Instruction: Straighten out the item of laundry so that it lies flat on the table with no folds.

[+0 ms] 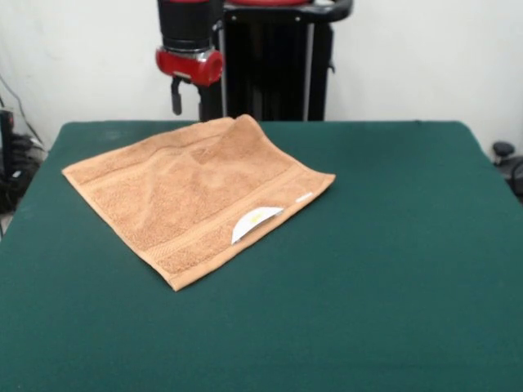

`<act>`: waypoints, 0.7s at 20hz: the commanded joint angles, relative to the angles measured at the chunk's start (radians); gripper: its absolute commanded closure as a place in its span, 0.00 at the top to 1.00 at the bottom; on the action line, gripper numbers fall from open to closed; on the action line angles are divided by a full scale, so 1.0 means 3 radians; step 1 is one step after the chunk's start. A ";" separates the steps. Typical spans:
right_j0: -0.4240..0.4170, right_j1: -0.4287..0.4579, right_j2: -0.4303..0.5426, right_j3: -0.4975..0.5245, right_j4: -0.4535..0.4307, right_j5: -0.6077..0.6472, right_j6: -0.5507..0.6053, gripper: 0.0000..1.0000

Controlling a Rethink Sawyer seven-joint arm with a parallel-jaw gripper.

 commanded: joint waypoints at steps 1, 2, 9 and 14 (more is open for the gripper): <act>0.0505 0.0049 -0.0550 -0.0093 -0.0134 -0.0535 0.0313 1.00; 0.0327 -0.0042 -0.0377 -0.0185 -0.0153 -0.0324 0.0236 1.00; 0.0324 0.0100 -0.0326 -0.0193 -0.0100 -0.0353 0.0284 1.00; 0.0286 0.0148 -0.0222 -0.0280 0.0004 -0.0299 0.0306 1.00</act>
